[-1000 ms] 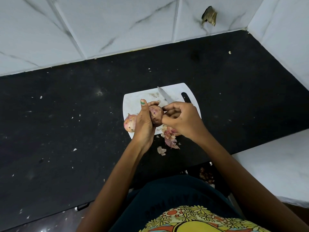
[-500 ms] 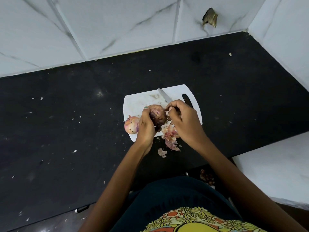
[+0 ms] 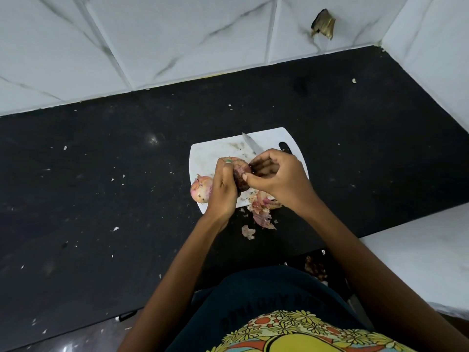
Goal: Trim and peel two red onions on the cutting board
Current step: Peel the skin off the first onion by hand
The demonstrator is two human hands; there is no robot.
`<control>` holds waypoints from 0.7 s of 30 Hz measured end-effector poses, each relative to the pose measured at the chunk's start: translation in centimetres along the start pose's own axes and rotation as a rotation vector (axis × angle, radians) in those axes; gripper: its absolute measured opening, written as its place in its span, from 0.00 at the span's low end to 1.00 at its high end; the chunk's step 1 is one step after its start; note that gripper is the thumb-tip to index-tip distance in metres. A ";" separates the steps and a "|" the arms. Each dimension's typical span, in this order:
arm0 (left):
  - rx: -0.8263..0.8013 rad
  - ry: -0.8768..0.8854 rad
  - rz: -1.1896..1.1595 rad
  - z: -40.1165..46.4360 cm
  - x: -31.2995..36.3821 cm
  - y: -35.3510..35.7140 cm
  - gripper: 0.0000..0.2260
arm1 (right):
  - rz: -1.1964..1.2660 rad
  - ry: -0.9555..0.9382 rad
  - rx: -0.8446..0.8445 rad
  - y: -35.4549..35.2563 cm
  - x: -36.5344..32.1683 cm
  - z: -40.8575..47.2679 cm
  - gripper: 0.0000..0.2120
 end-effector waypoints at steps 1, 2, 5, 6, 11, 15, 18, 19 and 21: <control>-0.002 0.002 -0.004 0.0 0.1 0.0 0.16 | -0.005 -0.004 0.008 0.0 -0.1 0.0 0.12; -0.001 0.001 -0.009 0.1 0.1 0.0 0.15 | -0.011 -0.007 0.015 0.0 -0.1 0.1 0.11; 0.006 -0.022 -0.018 0.1 -0.1 0.0 0.18 | -0.035 -0.025 0.077 -0.3 0.2 0.3 0.07; 0.008 -0.032 -0.021 0.1 -0.2 0.1 0.19 | -0.045 -0.023 0.106 -0.5 0.4 0.4 0.06; 0.053 -0.090 -0.076 0.0 -0.7 0.0 0.20 | 0.051 0.017 0.086 -0.5 0.9 0.2 0.06; 0.086 -0.111 -0.115 0.1 -1.1 -0.3 0.16 | 0.097 -0.017 0.000 1.0 0.8 -0.4 0.11; 0.104 -0.142 -0.170 -0.1 -1.1 -0.1 0.24 | 0.137 -0.066 0.090 1.2 0.7 -0.5 0.09; 0.117 -0.150 -0.179 -0.2 -1.0 -0.2 0.27 | 0.153 -0.081 0.118 1.2 0.7 -0.5 0.08; 0.134 -0.132 -0.192 -0.3 -0.8 -0.1 0.27 | 0.151 -0.105 0.166 1.1 0.7 -0.5 0.06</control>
Point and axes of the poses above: each hand's wrist, its own z-axis towards the middle knuckle, its own y-axis out of the palm, x = y × z, the point moved 8 cm from there along z, towards the middle knuckle, and after that the axes turned 5 degrees about -x, right-handed, at the moved point
